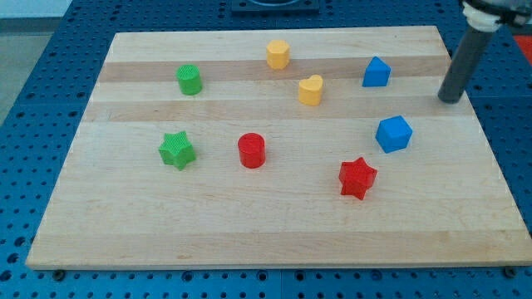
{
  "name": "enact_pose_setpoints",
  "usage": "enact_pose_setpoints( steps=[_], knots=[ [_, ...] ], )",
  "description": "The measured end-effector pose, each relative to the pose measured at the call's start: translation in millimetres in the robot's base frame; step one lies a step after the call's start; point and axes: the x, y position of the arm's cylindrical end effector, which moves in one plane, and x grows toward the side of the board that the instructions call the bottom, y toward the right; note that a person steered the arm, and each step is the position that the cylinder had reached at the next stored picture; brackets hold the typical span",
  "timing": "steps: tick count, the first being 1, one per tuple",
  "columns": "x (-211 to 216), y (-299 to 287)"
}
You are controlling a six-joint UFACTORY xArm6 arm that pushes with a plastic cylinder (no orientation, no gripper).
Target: Move the yellow heart towards the blue cube
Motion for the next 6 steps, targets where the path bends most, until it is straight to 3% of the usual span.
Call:
enact_pose_setpoints(
  steps=[4,6],
  knots=[
    [24.6,-97.4],
    [76.4,-209.9]
  ],
)
